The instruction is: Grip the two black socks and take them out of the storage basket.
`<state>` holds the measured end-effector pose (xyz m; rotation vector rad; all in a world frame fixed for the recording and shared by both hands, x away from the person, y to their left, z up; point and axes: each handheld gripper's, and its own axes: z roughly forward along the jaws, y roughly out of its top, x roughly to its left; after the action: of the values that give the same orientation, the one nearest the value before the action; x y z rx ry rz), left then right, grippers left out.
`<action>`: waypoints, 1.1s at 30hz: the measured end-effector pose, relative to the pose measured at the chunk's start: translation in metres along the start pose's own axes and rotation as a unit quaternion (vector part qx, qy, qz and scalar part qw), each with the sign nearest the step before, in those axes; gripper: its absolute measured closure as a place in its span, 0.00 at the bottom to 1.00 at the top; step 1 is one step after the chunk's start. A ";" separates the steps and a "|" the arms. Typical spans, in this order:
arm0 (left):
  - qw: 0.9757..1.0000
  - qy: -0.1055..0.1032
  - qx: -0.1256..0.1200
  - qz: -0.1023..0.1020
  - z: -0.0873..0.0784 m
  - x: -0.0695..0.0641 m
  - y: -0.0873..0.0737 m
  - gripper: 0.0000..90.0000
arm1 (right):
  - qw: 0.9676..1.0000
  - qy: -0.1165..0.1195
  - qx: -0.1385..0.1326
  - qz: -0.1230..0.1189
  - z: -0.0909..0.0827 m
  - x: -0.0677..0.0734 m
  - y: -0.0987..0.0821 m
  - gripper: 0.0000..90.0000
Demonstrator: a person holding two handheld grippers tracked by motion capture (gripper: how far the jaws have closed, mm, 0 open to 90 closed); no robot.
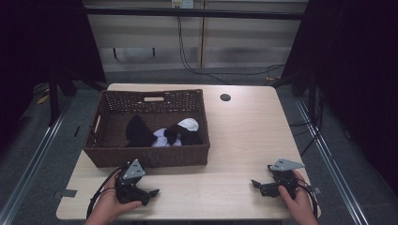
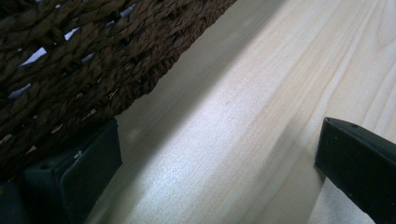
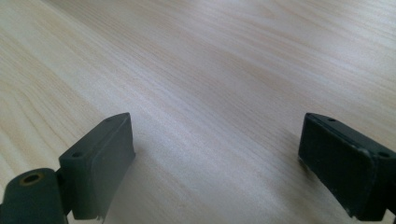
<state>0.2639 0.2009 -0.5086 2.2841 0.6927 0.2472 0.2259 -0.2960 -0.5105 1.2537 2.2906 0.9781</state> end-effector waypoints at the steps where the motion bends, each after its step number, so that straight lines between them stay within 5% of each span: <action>1: 1.000 0.000 0.000 0.000 0.000 0.000 0.000 0.00 | 1.000 0.000 0.000 0.000 0.000 0.000 0.000 0.11; 8: 1.000 0.003 0.001 -0.001 0.000 0.000 0.001 0.00 | 1.000 0.000 0.000 0.001 0.000 0.000 0.000 0.11; 13: 1.000 0.007 0.025 -0.011 0.000 -0.003 0.007 0.00 | 1.000 0.000 0.000 0.000 0.000 0.000 0.000 0.11; 18: 0.999 0.003 0.032 0.004 -0.005 -0.003 0.009 0.10 | 1.000 0.000 0.000 -0.001 0.000 0.000 0.000 0.11; 20: 0.999 -0.018 0.032 -0.004 -0.006 -0.004 0.010 0.17 | 1.000 0.000 0.000 -0.001 0.000 0.000 0.000 0.11; 30: 0.997 -0.058 0.044 0.005 -0.005 -0.013 0.019 0.18 | 1.000 0.000 0.000 -0.001 0.000 0.000 0.000 0.11; 31: 0.996 -0.067 0.058 0.017 -0.006 -0.015 0.023 0.19 | 1.000 0.000 0.000 -0.001 0.000 0.000 0.000 0.11; 33: 0.995 -0.079 0.061 0.010 -0.005 -0.018 0.025 0.20 | 1.000 0.000 0.000 -0.001 0.000 0.000 0.000 0.11</action>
<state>0.2569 0.1791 -0.4875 2.3971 0.6189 0.0336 0.2260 -0.2961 -0.5105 1.2512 2.2913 0.9776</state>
